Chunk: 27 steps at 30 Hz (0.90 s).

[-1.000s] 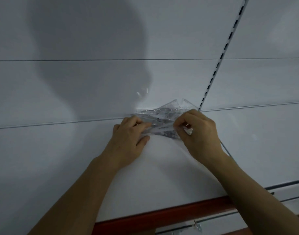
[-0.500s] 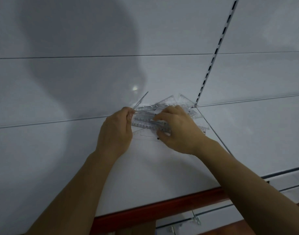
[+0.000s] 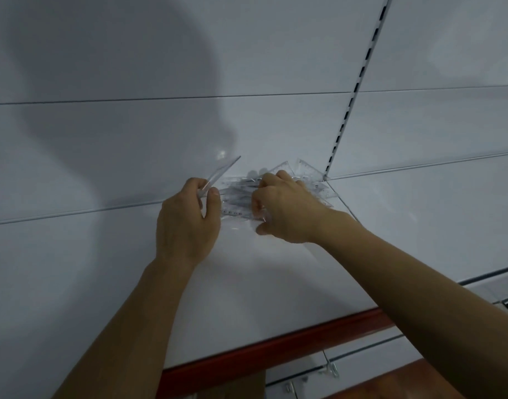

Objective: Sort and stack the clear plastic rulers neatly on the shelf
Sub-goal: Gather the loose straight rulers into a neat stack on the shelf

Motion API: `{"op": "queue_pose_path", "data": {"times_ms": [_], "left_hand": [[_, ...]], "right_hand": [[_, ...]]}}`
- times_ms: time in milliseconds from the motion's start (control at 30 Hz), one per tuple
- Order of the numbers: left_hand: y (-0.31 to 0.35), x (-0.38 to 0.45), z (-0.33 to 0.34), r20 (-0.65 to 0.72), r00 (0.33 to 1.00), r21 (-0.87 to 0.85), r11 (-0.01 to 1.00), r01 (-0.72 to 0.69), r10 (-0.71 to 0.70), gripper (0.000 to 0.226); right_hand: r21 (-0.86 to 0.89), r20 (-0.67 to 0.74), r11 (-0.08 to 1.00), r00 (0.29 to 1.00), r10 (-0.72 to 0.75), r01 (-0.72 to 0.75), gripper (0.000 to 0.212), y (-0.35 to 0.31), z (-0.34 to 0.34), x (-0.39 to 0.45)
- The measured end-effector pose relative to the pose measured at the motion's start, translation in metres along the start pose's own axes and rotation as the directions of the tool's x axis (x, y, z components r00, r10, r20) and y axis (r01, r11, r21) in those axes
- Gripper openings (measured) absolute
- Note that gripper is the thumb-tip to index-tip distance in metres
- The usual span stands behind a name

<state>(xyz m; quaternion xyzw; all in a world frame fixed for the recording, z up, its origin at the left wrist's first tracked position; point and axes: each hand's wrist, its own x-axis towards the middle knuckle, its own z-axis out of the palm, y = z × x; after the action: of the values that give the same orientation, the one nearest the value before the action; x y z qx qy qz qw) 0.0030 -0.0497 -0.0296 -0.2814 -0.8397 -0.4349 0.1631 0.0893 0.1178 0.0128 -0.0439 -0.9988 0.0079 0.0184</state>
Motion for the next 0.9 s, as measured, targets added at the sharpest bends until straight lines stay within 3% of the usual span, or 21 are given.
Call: {"op": "queue_pose_path", "data": {"times_ms": [100,167,233,300,367,533,667,833,900], "left_hand": [[0.003,-0.002,-0.003,-0.020,1.000,-0.053,0.998,-0.019,0.018,0.038],[0.004,-0.003,-0.002,-0.021,0.999,-0.089,0.995,-0.033,0.031,0.038],[0.006,-0.004,-0.001,0.001,0.999,-0.106,0.994,-0.036,0.037,0.040],[0.011,-0.008,0.003,0.048,0.998,-0.132,0.991,-0.031,0.037,0.042],[0.019,-0.012,0.006,0.109,0.993,-0.151,0.988,-0.034,0.051,0.043],[0.068,-0.015,0.022,0.326,0.924,-0.199,0.970,-0.141,0.201,0.043],[0.129,-0.027,0.059,0.429,0.853,-0.296,0.938,-0.181,0.299,0.040],[0.207,-0.061,0.127,0.540,0.766,-0.538,0.843,-0.003,0.347,0.028],[0.241,-0.072,0.156,0.579,0.729,-0.577,0.815,0.051,0.364,0.028]], "right_hand": [[0.215,-0.138,0.977,0.990,0.029,0.001,0.011,0.004,0.007,-0.013],[0.461,-0.188,0.886,0.969,0.158,-0.055,0.013,0.010,0.008,-0.026],[0.715,-0.161,0.687,0.925,0.345,-0.132,0.016,0.019,0.005,-0.044],[0.898,-0.071,0.411,0.871,0.486,-0.156,0.013,0.029,0.003,-0.068],[0.944,-0.051,0.296,0.820,0.570,-0.148,0.015,0.045,0.004,-0.093],[0.972,-0.071,0.211,0.728,0.682,-0.102,0.009,0.104,0.006,-0.151],[0.986,-0.029,0.137,0.709,0.705,-0.096,0.029,0.151,0.003,-0.202],[0.994,-0.022,0.086,0.674,0.739,-0.061,0.045,0.219,0.004,-0.276],[0.999,-0.005,0.030,0.633,0.774,-0.030,0.039,0.250,0.003,-0.306]]}}
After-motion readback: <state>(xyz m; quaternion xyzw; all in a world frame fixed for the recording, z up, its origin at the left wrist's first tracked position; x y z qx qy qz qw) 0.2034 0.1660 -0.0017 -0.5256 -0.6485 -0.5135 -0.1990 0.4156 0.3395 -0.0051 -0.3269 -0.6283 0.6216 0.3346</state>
